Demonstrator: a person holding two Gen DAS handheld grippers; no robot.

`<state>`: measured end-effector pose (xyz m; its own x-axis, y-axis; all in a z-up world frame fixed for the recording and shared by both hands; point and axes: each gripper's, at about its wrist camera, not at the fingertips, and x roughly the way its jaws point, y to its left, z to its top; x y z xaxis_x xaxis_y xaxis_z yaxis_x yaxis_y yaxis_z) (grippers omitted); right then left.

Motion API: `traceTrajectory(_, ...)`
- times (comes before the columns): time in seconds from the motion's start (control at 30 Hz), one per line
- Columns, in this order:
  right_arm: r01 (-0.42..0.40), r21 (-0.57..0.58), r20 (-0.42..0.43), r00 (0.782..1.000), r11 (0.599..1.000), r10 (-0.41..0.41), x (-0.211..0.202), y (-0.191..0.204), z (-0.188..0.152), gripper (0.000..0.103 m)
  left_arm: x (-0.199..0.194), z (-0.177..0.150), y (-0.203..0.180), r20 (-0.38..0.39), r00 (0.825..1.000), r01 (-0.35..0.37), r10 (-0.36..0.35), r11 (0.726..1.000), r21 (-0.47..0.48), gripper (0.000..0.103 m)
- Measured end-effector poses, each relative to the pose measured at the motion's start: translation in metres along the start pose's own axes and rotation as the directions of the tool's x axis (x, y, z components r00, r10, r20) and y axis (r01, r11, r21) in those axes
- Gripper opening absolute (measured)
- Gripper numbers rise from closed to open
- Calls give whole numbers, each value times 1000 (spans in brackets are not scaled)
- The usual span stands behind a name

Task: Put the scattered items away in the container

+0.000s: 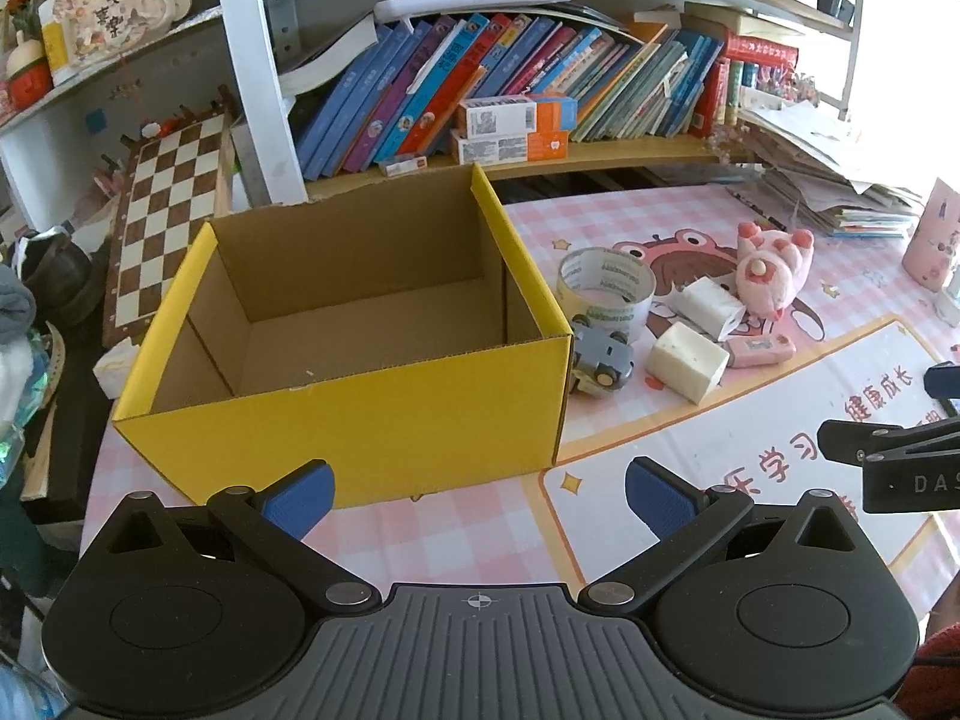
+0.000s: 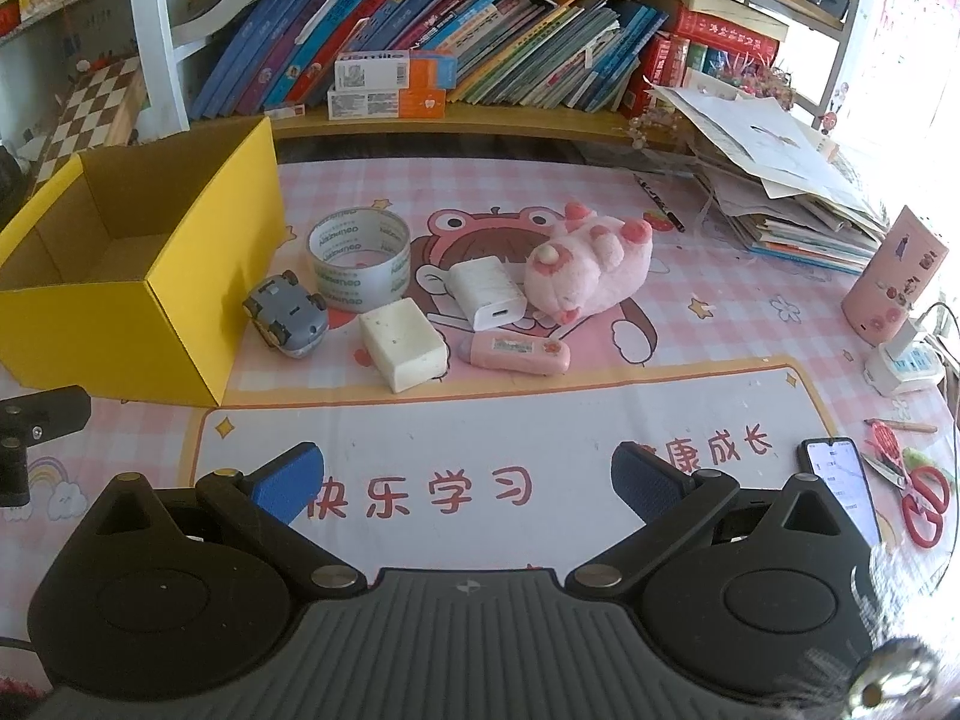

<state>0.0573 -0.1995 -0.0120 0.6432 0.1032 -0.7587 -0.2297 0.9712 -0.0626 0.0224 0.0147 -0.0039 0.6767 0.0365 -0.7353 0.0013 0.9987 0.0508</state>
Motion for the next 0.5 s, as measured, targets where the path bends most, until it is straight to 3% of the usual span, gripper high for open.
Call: traceTrajectory(0.5, -12, -21, -12, 1000, 1000, 11, 10, 4, 7, 103, 5, 5, -2, -2, 1000, 25, -25, 1000, 17, 103)
